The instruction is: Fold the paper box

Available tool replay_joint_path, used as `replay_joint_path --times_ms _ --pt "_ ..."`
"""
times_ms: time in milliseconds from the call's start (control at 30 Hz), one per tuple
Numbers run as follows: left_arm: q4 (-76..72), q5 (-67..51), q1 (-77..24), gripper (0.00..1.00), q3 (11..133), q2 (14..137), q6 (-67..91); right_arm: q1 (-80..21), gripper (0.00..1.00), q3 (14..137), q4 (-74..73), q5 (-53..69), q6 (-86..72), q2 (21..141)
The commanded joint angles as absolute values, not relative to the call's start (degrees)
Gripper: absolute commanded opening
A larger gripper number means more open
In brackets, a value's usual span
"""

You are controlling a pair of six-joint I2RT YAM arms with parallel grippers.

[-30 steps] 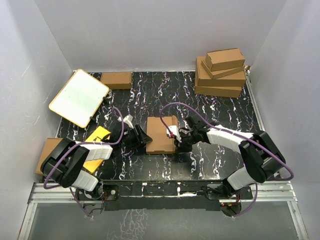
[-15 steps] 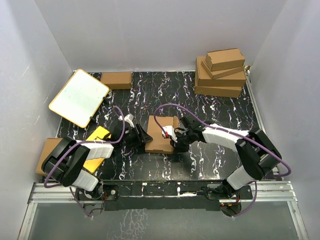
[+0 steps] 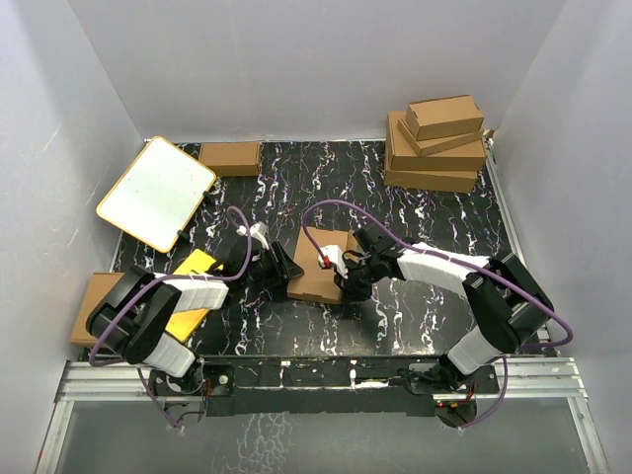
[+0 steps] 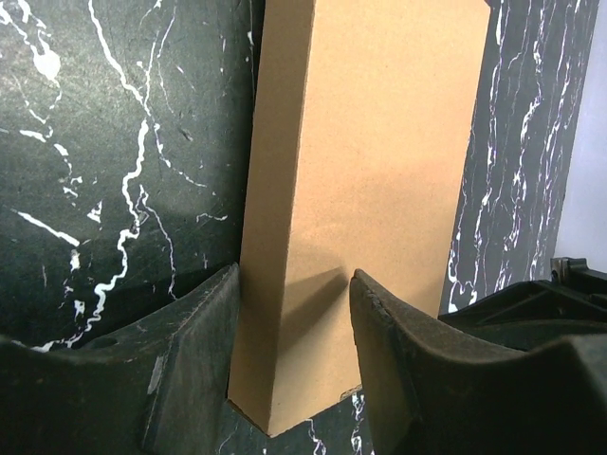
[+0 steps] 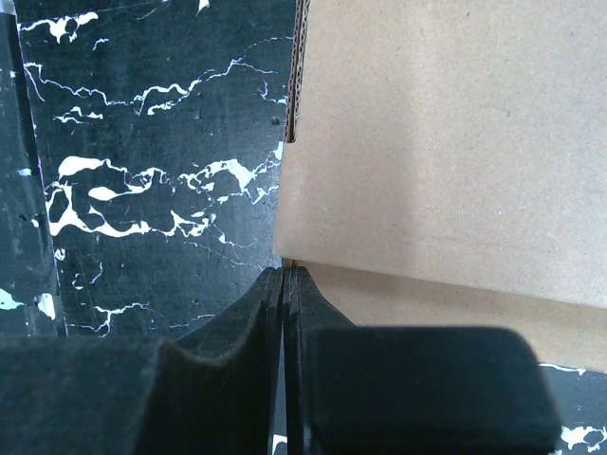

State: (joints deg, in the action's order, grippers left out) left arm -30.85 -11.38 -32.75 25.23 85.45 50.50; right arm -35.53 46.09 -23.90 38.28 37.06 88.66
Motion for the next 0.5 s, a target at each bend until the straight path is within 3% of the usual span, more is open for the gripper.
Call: replay_joint_path --times_ms 0,467 --pt "-24.6 -11.9 -34.5 0.49 25.9 87.4 49.4 -35.9 0.08 49.3 -18.4 39.6 34.6 89.0" --pt "-22.6 -10.3 -35.1 0.51 26.7 86.4 48.6 -35.0 0.16 50.5 -21.0 39.3 35.2 89.1"
